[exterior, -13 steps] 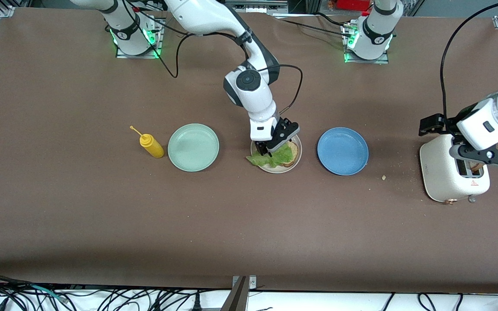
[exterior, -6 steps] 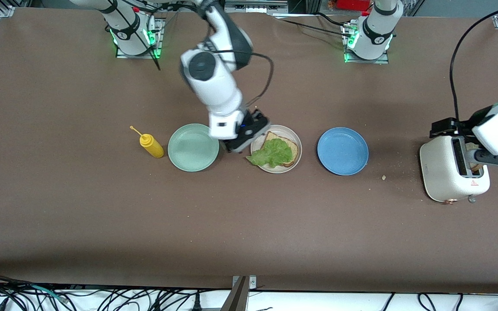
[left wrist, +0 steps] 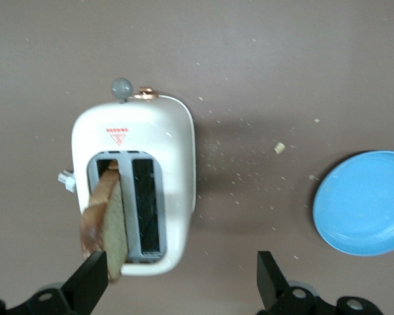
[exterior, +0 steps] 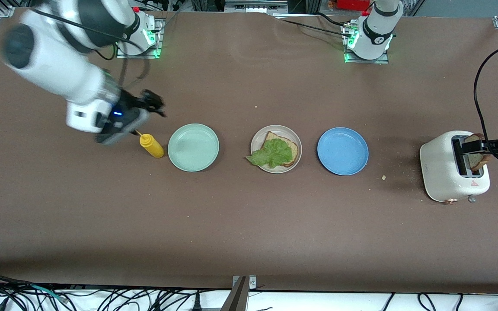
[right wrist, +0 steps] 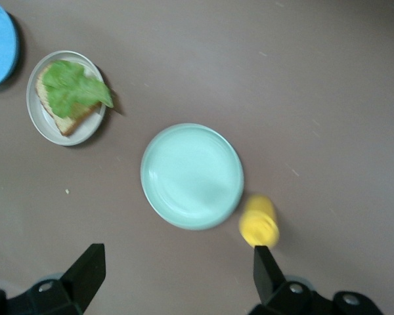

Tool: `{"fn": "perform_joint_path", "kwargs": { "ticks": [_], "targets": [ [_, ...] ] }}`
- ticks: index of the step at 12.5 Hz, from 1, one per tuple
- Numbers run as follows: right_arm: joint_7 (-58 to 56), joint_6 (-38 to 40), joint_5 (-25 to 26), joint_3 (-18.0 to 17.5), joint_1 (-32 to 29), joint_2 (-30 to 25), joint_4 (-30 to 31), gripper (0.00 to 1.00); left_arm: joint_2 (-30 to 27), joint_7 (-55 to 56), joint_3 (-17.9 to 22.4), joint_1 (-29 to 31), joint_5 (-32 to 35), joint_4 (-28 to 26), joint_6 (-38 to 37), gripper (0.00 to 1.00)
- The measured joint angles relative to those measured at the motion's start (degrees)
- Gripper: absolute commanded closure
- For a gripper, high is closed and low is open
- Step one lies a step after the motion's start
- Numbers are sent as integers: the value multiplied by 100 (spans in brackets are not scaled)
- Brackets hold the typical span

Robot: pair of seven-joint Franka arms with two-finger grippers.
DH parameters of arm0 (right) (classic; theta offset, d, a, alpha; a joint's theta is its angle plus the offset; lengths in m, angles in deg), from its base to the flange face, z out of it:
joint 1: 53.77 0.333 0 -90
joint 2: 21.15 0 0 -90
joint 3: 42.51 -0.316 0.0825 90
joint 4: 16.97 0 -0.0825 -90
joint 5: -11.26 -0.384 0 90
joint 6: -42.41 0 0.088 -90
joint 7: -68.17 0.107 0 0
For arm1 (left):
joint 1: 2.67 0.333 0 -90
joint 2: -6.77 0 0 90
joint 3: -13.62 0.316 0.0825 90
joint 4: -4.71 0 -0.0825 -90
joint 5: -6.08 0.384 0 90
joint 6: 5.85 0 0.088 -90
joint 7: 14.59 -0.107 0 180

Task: Make sandwich in beige plate with both arms
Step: 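Withdraw the right gripper while the left gripper grasps the toaster toast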

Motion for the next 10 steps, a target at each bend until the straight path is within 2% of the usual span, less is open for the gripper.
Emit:
{"fn": "perform_joint_path", "kwargs": {
  "ticks": [2,5,6,8,10],
  "targets": [
    [-27,626,508,-370,-977,-407,-114,0,17,-352,3,339,3,-397,568,0],
    [-92,1533,976,-1049,-2206,-705,-687,0,29,-627,2,766,3,-960,1192,0],
    [63,1835,1107,-1280,-2436,-760,-957,0,29,-655,2,836,3,-1101,1291,9],
    [706,2167,1176,-1470,-2526,-822,-1392,0,28,-691,0,880,3,-1271,1341,49],
    [1128,2127,1185,-1524,-2526,-818,-1429,0,25,-835,-1,938,3,-1336,1341,81]
  ]
}}
